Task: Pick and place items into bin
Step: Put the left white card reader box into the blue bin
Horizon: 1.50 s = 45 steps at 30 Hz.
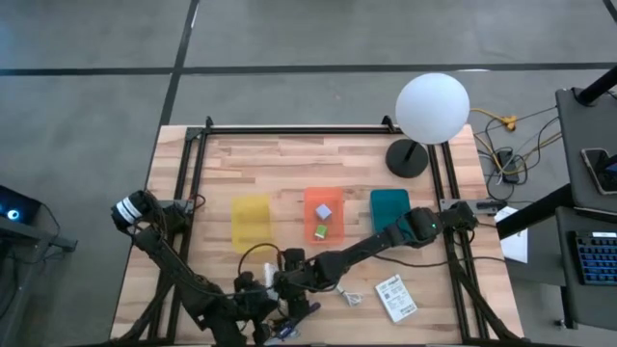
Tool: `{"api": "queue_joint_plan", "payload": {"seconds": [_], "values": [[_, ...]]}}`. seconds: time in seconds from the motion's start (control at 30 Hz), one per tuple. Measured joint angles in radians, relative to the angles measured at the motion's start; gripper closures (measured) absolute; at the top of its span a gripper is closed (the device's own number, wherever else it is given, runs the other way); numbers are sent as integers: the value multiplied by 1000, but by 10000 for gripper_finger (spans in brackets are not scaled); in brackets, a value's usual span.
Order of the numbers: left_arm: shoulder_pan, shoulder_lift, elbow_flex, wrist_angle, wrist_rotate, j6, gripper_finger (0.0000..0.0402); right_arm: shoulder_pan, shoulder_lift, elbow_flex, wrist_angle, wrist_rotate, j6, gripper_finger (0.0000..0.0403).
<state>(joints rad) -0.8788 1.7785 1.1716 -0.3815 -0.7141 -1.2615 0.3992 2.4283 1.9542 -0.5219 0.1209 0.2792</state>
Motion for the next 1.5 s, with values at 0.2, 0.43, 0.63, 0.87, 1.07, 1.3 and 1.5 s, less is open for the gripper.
{"api": "queue_joint_plan", "payload": {"seconds": [0.2, 0.43, 0.63, 0.87, 1.07, 1.3, 1.5], "values": [[28, 4, -5, 17, 7, 94, 393, 17, -23, 15, -11, -16, 13, 188], [17, -14, -5, 3, 50, 71, 393, 30, -19, 42, -77, 15, 44, 188], [-52, -48, 8, -322, 64, -305, 393, 28, -15, 53, -137, 39, 64, 188], [-67, -46, -32, -489, 160, -549, 393, 7, -15, 68, -58, -30, 219, 188], [-37, -48, -113, -476, 156, -524, 393, -41, -15, 69, 15, -75, 246, 204], [-31, -59, -233, -302, 188, -685, 393, -62, -15, 64, 11, -91, 318, 276], [-34, -61, -233, -309, 191, -715, 393, -57, -15, 47, 0, -57, 352, 315]]}}
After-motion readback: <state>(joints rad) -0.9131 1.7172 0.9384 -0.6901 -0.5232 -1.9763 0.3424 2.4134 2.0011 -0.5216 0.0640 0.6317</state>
